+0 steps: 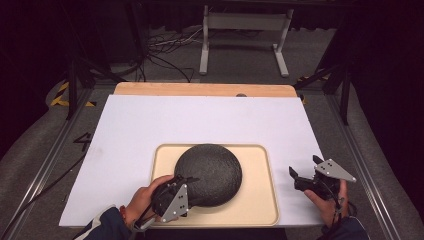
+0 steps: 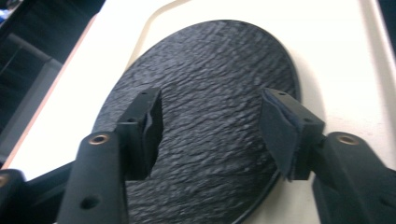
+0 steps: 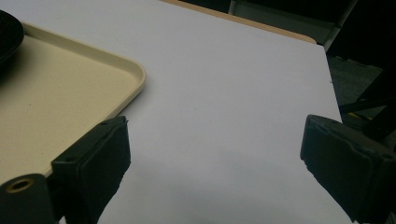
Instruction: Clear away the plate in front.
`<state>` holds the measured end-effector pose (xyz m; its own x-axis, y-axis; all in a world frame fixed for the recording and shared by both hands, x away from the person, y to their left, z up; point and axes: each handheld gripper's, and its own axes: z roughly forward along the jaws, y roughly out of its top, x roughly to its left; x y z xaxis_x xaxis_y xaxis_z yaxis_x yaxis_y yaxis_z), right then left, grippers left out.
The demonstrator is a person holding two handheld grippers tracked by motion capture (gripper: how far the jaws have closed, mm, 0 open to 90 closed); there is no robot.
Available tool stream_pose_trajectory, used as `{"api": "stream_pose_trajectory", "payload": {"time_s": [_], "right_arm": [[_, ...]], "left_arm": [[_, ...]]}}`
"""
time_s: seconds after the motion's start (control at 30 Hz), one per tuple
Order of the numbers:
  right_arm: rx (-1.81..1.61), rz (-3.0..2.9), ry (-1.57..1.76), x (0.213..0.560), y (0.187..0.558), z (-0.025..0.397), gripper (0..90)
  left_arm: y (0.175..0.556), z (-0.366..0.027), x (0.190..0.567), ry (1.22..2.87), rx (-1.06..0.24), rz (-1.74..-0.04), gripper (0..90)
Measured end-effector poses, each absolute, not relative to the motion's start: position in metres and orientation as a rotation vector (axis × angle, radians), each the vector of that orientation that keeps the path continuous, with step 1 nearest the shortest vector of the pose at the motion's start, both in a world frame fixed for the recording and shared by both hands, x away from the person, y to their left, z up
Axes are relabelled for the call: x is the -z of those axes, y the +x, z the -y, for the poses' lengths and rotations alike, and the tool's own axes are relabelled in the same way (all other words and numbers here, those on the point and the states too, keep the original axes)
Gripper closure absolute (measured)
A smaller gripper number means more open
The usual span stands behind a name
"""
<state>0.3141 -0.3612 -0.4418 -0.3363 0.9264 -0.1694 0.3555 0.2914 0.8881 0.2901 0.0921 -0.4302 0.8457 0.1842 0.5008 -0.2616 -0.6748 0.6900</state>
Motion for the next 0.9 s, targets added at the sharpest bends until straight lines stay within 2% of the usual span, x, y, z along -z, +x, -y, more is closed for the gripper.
{"api": "stream_pose_trajectory", "payload": {"time_s": [0.13,0.67,0.9], "right_arm": [[-1.012,-1.842,1.151,0.442,0.314,0.362,8.4],[-1.013,-1.84,1.149,0.441,0.314,0.362,8.4],[-1.013,-1.84,1.149,0.441,0.314,0.362,8.4]], "left_arm": [[0.296,-0.097,0.425,2.186,-0.695,0.007,31.2],[0.312,-0.116,0.416,2.157,-0.712,-0.089,22.0],[0.319,-0.124,0.413,2.153,-0.714,-0.14,12.5]]}}
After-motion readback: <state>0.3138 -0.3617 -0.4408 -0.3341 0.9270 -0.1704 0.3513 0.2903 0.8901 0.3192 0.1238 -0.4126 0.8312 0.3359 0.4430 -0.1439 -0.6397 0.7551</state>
